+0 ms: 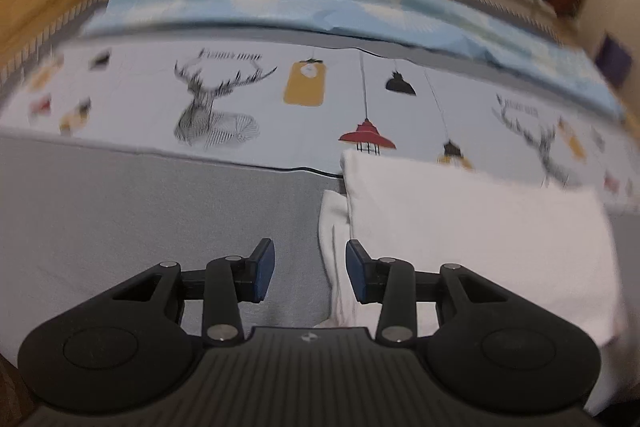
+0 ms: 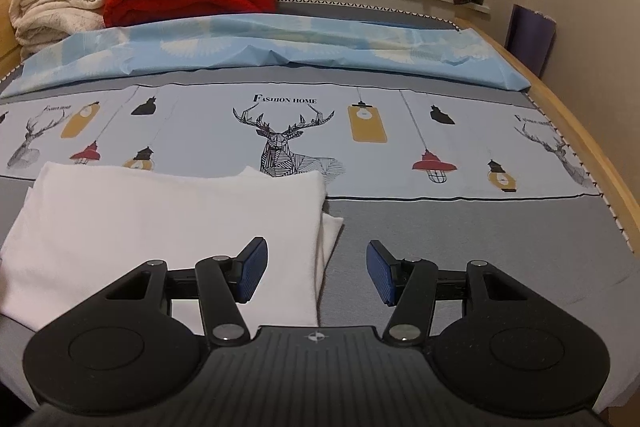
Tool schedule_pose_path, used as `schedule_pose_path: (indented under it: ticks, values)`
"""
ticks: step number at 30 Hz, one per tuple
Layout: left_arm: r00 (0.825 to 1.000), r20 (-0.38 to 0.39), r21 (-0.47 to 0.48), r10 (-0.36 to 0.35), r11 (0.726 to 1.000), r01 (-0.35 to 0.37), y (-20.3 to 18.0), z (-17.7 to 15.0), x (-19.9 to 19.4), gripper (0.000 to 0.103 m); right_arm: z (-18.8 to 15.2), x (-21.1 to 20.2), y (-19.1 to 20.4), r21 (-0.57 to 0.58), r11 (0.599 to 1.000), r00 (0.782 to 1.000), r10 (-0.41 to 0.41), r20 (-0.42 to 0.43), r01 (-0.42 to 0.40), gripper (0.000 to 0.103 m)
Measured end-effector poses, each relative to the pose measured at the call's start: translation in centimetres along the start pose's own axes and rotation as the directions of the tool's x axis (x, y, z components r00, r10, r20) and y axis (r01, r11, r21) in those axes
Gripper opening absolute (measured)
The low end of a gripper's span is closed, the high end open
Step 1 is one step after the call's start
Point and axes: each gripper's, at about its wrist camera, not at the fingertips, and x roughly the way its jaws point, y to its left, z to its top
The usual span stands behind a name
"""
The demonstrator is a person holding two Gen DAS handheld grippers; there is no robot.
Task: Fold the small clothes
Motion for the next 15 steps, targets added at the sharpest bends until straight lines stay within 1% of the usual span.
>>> schedule_pose_path:
  ticks: [1, 3, 5, 7, 9, 10, 12, 13, 14, 15]
  values:
    - [0.999, -0.016, -0.045, -0.041, 0.998, 0.04, 0.8, 0.1, 0.5, 0.044, 0.0, 0.0, -0.1, -0.002, 1.0, 1.0, -0.001, 0.001, 0.001, 0.057]
    - [0.993, -0.041, -0.103, -0.109, 0.989, 0.104, 1.8, 0.1, 1.6, 0.044, 0.0, 0.1, -0.4, 0.0, 1.0, 1.0, -0.006, 0.0, 0.006, 0.057]
    - [0.98, -0.079, -0.145, -0.182, 0.975, 0.17, 2.4, -0.4, 3.2, 0.044, -0.1, 0.4, -0.7, 0.005, 1.0, 1.0, -0.01, -0.009, 0.01, 0.057]
    - [0.964, -0.123, -0.16, -0.237, 0.963, 0.216, 2.6, -0.7, 4.8, 0.047, -0.1, 0.6, -0.9, 0.009, 1.0, 1.0, -0.017, -0.018, 0.018, 0.057]
    - [0.956, -0.137, -0.148, -0.258, 0.96, 0.238, 2.6, -0.8, 5.9, 0.053, 0.0, 0.8, -1.0, 0.014, 1.0, 1.0, -0.019, -0.022, 0.02, 0.057]
    - [0.955, -0.14, -0.143, -0.263, 0.959, 0.244, 2.7, -0.9, 6.6, 0.059, 0.1, 0.8, -1.0, 0.016, 1.0, 1.0, -0.019, -0.022, 0.019, 0.057]
    - [0.949, -0.172, -0.15, -0.266, 0.959, 0.241, 2.9, -1.0, 8.3, 0.061, 0.2, 1.0, -1.0, 0.015, 1.0, 1.0, -0.016, -0.019, 0.016, 0.057]
    - [0.948, -0.184, -0.148, -0.258, 0.961, 0.233, 2.9, -1.0, 9.1, 0.061, 0.3, 1.1, -0.9, 0.014, 1.0, 1.0, -0.015, -0.019, 0.015, 0.057]
    - [0.95, -0.181, -0.147, -0.256, 0.962, 0.231, 3.1, -0.9, 9.6, 0.061, 0.4, 1.2, -0.8, 0.01, 1.0, 1.0, -0.015, -0.019, 0.015, 0.057]
    - [0.946, -0.178, -0.15, -0.272, 0.957, 0.247, 3.3, -0.8, 10.1, 0.061, 0.4, 1.3, -0.7, 0.004, 1.0, 1.0, -0.015, -0.019, 0.015, 0.057]
